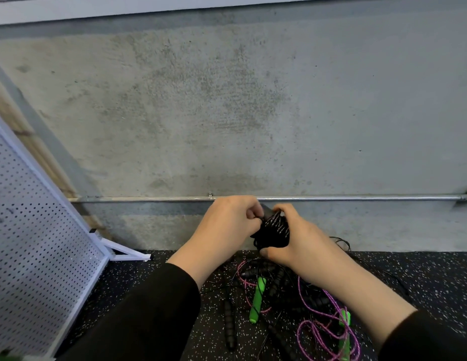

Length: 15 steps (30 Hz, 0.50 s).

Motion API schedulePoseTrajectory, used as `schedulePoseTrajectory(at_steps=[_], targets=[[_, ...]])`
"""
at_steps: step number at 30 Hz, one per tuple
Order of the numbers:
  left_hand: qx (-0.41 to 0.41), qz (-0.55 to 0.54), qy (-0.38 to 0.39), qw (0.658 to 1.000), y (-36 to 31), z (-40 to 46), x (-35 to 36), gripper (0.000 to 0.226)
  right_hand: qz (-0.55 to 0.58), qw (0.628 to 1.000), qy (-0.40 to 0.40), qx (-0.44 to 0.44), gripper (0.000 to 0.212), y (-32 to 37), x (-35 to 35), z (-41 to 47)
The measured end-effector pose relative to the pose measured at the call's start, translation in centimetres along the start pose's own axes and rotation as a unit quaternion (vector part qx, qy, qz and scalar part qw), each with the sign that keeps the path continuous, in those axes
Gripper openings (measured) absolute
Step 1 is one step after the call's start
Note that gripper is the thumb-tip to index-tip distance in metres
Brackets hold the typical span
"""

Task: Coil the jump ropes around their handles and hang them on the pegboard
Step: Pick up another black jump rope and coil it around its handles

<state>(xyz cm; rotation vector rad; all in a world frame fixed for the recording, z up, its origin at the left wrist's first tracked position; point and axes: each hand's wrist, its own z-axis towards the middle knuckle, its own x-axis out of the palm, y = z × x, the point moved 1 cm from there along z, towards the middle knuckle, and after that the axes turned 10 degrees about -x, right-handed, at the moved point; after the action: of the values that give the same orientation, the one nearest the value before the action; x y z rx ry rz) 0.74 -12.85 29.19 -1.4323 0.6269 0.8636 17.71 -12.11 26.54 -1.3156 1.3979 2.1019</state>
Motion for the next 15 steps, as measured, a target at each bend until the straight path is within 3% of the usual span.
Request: schedulePoseTrajectory(at_steps=[4, 8, 10, 12, 15], targets=[[0.059, -0.017, 0.003, 0.998, -0.2, -0.3, 0.0, 0.023, 0.062, 0.997, -0.019, 0.036, 0.068, -0.9, -0.1, 0.5], [0.023, -0.162, -0.089, 0.982, 1.0, -0.1, -0.8, 0.024, 0.132, 0.989, -0.040, 0.058, 0.071, -0.8, 0.4, 1.3], [-0.055, -0.260, -0.147, 0.953, 2.2, 0.5, -1.2, 0.016, 0.194, 0.977, -0.042, 0.076, 0.071, -0.7, 0.8, 1.5], [-0.173, -0.338, -0.143, 0.914, 3.5, 0.7, -1.2, 0.014, 0.276, 0.953, -0.056, 0.112, 0.071, -0.6, 1.3, 1.6], [-0.333, -0.432, 0.026, 0.838, 5.2, 0.0, -0.2, 0.040, 0.418, 0.891, -0.077, 0.159, 0.070, 0.1, 2.3, 2.0]])
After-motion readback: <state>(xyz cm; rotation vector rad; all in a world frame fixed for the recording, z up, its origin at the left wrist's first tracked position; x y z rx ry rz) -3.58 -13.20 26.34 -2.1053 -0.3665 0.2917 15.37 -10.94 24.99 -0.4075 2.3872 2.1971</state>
